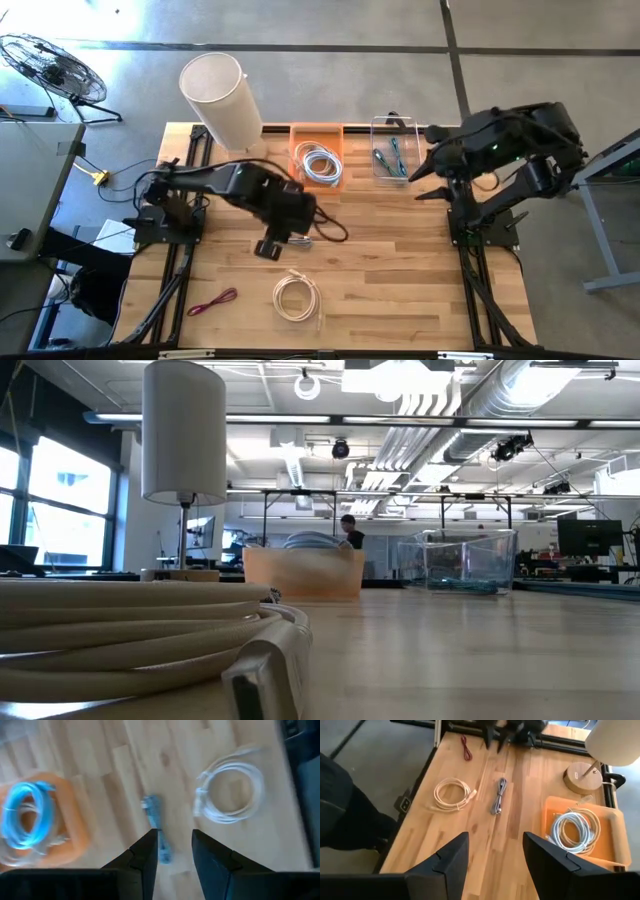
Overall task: Pick & Place USB Port
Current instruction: Put the black white charger cable into the transparent bin
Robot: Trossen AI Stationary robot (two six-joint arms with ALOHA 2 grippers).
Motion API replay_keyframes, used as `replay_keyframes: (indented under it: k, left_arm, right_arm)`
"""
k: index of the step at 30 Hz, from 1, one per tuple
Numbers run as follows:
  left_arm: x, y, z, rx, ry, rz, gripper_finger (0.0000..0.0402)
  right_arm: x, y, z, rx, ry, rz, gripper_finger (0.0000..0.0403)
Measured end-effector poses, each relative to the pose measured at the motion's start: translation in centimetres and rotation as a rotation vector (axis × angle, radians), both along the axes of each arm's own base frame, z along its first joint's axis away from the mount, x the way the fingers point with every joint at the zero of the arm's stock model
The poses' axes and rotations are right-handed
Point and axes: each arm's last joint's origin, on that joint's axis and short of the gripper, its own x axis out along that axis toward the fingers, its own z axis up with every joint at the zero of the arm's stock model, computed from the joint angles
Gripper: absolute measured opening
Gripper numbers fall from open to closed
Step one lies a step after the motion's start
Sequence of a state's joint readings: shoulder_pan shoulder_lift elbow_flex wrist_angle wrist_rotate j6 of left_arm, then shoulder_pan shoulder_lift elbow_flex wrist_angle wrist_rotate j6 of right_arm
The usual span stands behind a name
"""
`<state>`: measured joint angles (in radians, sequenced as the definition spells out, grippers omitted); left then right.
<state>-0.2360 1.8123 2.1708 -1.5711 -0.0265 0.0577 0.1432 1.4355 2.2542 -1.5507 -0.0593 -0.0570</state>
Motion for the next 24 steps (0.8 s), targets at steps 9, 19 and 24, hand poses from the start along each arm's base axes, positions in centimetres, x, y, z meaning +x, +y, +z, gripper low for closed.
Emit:
replay_keyframes:
  k: [9, 19, 24]
  left_arm:
    - [-1.3, -3.3, 0.3, -0.105, 0.008, 0.214, 0.0114]
    - [-1.4, -3.6, 0.3, -0.052, -0.024, 0.269, 0.0114]
    - [-1.0, -3.5, -1.3, 0.023, 0.015, 0.267, 0.0115]
  right_arm:
    - [1.3, 1.1, -1.8, -0.016, 0.073, 0.043, 0.0178]
    - [1.9, 3.2, -2.4, 0.032, 0.068, 0.052, 0.0178]
    - [1.8, 4.5, -1.8, 0.053, 0.000, 0.052, 0.0178]
